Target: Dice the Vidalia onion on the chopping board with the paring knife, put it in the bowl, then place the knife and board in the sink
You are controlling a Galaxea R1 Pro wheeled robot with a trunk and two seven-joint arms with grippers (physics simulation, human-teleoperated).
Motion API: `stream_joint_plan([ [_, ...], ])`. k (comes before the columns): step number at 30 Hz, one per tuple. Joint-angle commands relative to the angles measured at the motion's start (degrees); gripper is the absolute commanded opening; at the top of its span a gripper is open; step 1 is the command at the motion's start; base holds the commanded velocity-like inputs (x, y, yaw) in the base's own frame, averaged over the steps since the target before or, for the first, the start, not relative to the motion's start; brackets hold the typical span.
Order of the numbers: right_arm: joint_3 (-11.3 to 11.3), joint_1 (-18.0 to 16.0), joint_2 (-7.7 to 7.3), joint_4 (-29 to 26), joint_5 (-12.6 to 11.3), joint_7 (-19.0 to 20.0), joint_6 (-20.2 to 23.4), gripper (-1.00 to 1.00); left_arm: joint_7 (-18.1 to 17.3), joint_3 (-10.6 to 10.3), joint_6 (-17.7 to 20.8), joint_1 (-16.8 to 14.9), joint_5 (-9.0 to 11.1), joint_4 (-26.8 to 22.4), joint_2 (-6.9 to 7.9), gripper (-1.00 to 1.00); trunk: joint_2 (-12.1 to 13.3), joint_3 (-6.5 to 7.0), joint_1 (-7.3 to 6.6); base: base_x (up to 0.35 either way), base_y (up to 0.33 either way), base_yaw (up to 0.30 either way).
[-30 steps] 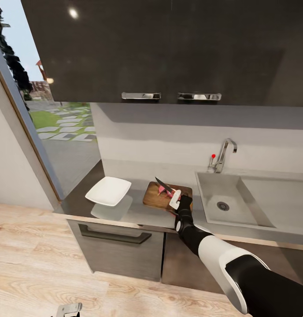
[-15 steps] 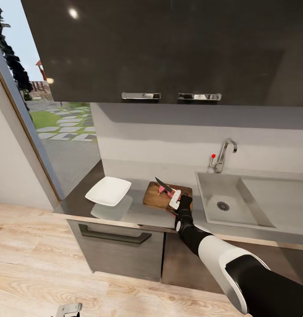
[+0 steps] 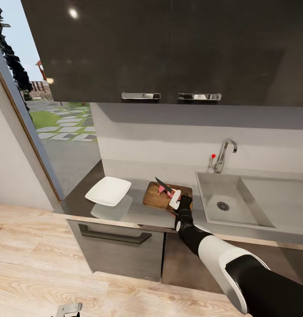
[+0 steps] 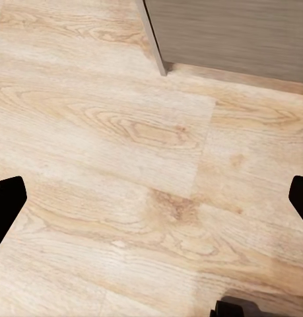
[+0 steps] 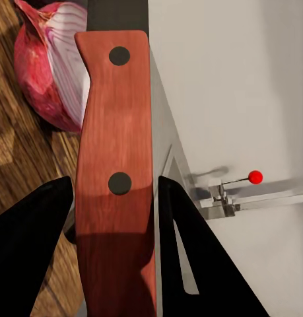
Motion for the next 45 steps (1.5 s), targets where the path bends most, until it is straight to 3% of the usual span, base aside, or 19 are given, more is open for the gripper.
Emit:
stream_joint_plan([
  [1,0.20,-0.05,0.02,0.06,0.42,-0.18,0.55,-1.00,0.06,-0.49,-0.28,-0.08,0.32,0.18,-0.03,1.00,-0.09,-0.10,0.02,0.000,0.000,0.000],
  [29,0.23,-0.05,0.02,0.01,0.51,-0.41,0.48,-1.00,0.06,-0.50,-0.28,-0.08,0.32,0.17,-0.03,1.00,-0.09,-0.10,0.02,0.000,0.000,0.000],
  [36,-1.24,-0.05,0.02,-6.12,0.30,-1.07,0.28,-1.00,0.06,-0.50,-0.28,-0.08,0.32,0.19,-0.03,1.00,-0.09,-0.10,0.02,0.000,0.000,0.000],
  [45,-1.53,-0.05,0.02,-6.25,0.16,-1.04,0.62,-1.00,0.06,-0.50,-0.28,-0.08,0.34,0.21,-0.03,1.00,-0.09,-0.10,0.02,0.000,-0.192,0.000],
])
